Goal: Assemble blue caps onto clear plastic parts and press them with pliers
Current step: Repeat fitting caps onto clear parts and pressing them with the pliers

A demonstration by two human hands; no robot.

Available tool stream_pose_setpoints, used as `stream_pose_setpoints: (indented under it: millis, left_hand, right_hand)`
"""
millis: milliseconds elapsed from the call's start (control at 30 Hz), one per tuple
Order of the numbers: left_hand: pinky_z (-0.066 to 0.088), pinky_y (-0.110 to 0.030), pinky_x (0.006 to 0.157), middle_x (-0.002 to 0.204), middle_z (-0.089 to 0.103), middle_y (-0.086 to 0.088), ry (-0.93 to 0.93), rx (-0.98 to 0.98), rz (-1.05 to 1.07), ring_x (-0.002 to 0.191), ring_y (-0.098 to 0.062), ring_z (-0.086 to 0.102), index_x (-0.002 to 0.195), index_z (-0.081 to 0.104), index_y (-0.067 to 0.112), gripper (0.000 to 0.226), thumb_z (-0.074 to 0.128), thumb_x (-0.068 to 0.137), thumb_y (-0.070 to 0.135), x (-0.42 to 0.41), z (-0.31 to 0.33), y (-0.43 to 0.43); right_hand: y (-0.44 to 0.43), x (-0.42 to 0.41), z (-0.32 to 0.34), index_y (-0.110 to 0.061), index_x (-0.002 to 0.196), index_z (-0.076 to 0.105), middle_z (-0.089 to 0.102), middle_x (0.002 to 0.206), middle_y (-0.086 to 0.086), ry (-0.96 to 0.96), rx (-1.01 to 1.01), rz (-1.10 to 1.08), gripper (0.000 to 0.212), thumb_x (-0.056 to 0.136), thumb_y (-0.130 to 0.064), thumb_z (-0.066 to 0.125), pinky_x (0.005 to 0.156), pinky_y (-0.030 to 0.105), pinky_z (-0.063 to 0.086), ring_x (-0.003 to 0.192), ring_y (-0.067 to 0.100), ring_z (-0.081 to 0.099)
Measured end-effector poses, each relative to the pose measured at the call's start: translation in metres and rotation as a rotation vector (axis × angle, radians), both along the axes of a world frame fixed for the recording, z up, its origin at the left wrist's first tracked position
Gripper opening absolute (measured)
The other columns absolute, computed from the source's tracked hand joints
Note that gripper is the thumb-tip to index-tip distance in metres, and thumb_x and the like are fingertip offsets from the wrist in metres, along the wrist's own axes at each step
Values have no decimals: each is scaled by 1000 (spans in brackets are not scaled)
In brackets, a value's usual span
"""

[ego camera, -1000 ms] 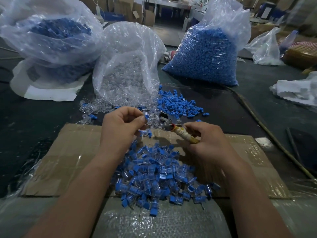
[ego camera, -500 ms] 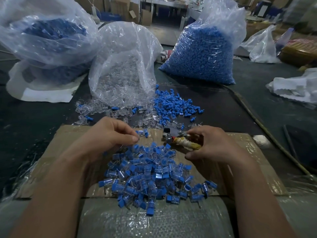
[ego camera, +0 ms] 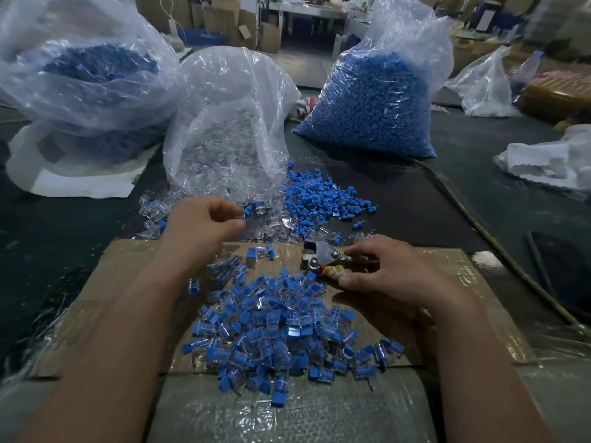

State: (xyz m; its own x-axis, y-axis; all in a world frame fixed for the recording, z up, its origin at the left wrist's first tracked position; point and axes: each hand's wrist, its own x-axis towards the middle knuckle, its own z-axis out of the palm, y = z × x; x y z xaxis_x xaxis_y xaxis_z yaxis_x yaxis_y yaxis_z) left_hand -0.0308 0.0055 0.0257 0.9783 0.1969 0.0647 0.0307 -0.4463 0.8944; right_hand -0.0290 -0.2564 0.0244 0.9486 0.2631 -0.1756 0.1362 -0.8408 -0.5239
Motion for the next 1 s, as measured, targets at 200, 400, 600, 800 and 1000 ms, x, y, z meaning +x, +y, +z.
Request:
stream_pose_setpoints:
  millis: [200, 400, 600, 800, 1000]
  left_hand:
    - [44, -29, 78, 90, 60, 0, 47, 278, -54, 84, -16, 57, 112, 62, 10, 34, 70, 79, 9, 24, -10, -11]
    - [49, -33, 81, 85, 65, 1, 47, 415, -50, 78, -14, 57, 73, 62, 24, 14, 66, 83, 15, 26, -17, -15]
    - [48, -29, 66, 78, 62, -1, -2, 216, 40, 72, -15, 59, 71, 56, 20, 19, 59, 87, 11, 14, -6, -10]
    - [52, -23, 58, 63, 67, -1, -114, -99, -32, 60, -14, 66, 73, 58, 17, 16, 62, 83, 5, -17, 20, -17]
    - [57, -33, 63, 62, 66, 1, -88, -114, -16, 61, -14, 66, 70, 58, 20, 22, 67, 79, 2, -25, 7, -34]
  right_hand:
    - [-2, 2, -1, -33, 116, 58, 47, 93, -25, -30, 33, -21, 47, 74, -54, 65, 64, 15, 31, 85, -8, 43]
    - [-2, 2, 2, -30, 105, 63, 51, 85, -27, -103, 127, -80, 32, 78, -47, 63, 62, 12, 31, 82, -10, 47]
    - [-4, 5, 4, -30, 92, 63, 57, 82, -21, -180, 197, -207, 8, 84, -33, 62, 59, 12, 34, 78, -3, 53]
    - [3, 9, 1, -27, 90, 65, 58, 82, -18, -195, 203, -251, 6, 85, -30, 63, 61, 15, 39, 78, -1, 54]
    - [16, 27, 2, -18, 110, 66, 64, 97, -8, -284, 48, -208, 22, 89, -22, 58, 72, 21, 41, 82, 4, 53]
